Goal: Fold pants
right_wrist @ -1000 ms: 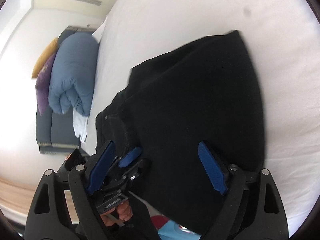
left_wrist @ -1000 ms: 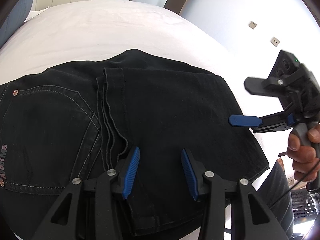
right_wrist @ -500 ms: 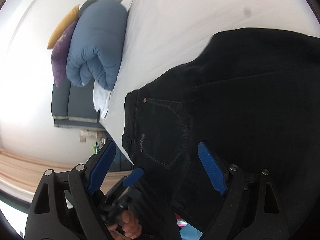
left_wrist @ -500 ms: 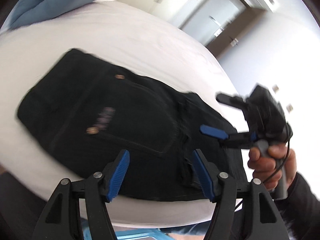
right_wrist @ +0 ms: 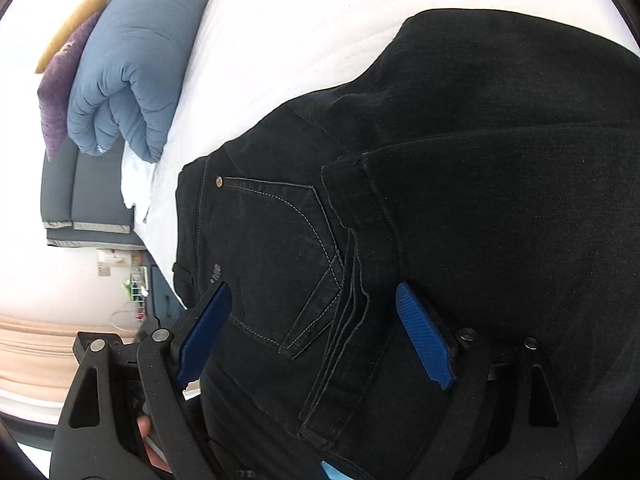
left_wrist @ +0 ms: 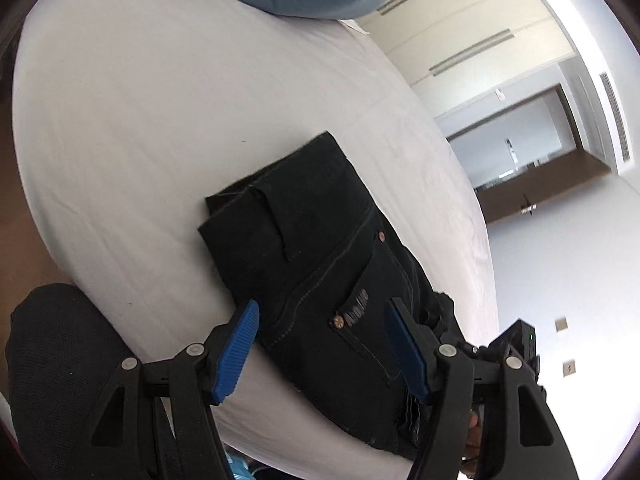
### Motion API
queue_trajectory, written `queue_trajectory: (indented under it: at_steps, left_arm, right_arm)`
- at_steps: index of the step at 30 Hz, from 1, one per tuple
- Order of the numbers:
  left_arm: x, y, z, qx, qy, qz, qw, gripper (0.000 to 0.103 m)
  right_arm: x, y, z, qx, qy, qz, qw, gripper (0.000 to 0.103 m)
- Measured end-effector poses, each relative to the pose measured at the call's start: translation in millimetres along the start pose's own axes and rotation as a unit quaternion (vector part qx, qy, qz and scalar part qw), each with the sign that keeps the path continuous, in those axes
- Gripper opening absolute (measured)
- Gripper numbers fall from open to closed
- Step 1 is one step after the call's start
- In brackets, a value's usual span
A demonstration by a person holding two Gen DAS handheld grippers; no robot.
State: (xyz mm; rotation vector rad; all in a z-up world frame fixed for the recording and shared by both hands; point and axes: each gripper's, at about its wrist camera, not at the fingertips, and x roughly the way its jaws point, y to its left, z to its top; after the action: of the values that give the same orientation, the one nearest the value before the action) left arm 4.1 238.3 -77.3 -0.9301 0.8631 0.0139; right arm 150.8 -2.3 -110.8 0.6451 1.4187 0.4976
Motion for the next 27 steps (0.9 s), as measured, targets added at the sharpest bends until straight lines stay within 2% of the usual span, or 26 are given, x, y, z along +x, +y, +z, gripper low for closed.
queue_trajectory:
  at_steps: [4,10,13,16,18,22,23,25,26,27]
  left_arm:
    - [-14,27,12,-0.075,-0.034,-0.003,0.9966,0.071]
    - [3,49,21,-0.128,-0.030,-0.029,0.9909,0.072]
    - [15,56,24,-0.148,-0.026,-0.051,0.9874,0.072]
    - [28,56,30,-0.147,-0.018,-0.071,0.9865,0.073]
    - [34,58,33,-0.164,-0.022,-0.087,0.9824,0.074]
    - [41,56,39,-0.175,-0.021,-0.098,0.9794,0.074]
    - [42,54,40,-0.176,-0.020,-0.101,0.9790,0.072]
    - [46,52,43,-0.176,-0.016,-0.107,0.9784,0.054]
    - [49,52,43,-0.179,-0.011,-0.112,0.9773,0.037]
    - [47,53,42,-0.182,-0.009,-0.117,0.9764,0.025]
  right_arm:
    - [4,0,0,0.007,-0.002,0.007,1.000,0.085]
    - [11,-2,1,0.014,0.001,0.011,1.000,0.085]
    - [4,-11,0,0.017,0.003,0.015,1.000,0.085]
    - [-2,-18,-1,0.017,0.004,0.016,1.000,0.085]
    - [-3,-19,-1,0.019,0.005,0.015,1.000,0.085]
    - [-4,-20,0,0.019,0.006,0.015,1.000,0.085]
    - [-4,-20,0,0.019,0.006,0.014,1.000,0.085]
    - [-5,-20,0,0.021,0.006,0.013,1.000,0.085]
    - [-5,-20,0,0.023,0.007,0.012,1.000,0.085]
    - [-5,-20,0,0.024,0.007,0.011,1.000,0.085]
